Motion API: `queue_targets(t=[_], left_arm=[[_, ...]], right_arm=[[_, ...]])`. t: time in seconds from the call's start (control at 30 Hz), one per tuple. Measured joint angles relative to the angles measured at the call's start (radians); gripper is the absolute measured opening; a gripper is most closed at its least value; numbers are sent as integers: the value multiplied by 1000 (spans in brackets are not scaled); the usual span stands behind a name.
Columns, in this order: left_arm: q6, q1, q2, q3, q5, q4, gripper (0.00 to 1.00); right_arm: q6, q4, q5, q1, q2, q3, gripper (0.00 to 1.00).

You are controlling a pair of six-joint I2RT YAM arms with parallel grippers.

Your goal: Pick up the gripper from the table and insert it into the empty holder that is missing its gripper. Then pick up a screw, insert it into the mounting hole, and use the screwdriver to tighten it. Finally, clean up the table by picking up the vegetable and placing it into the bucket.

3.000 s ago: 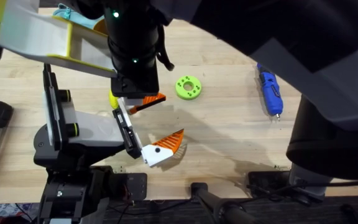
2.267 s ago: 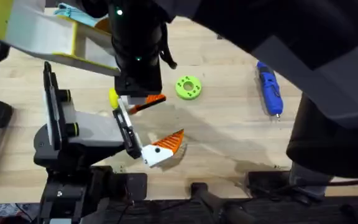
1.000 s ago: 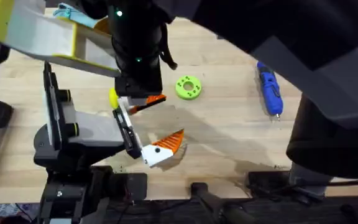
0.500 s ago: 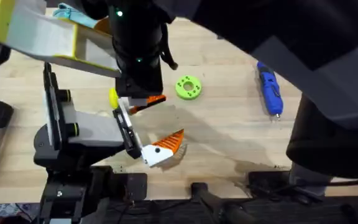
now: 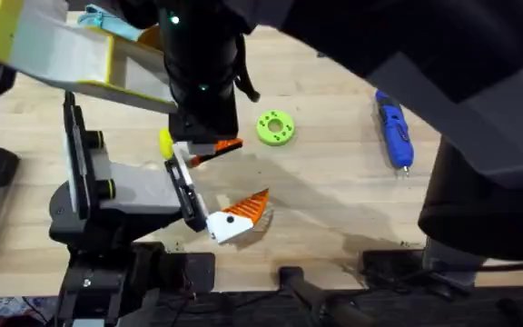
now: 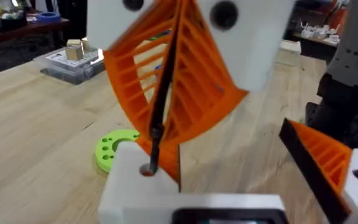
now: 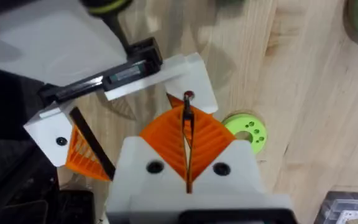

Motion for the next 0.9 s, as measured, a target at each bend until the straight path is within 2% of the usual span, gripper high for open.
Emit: queue_targets(t=[0.9], left_arm=[[0,0,0,0,0,0,986]], right_arm=[[-3,11,0,2,0,0,12]])
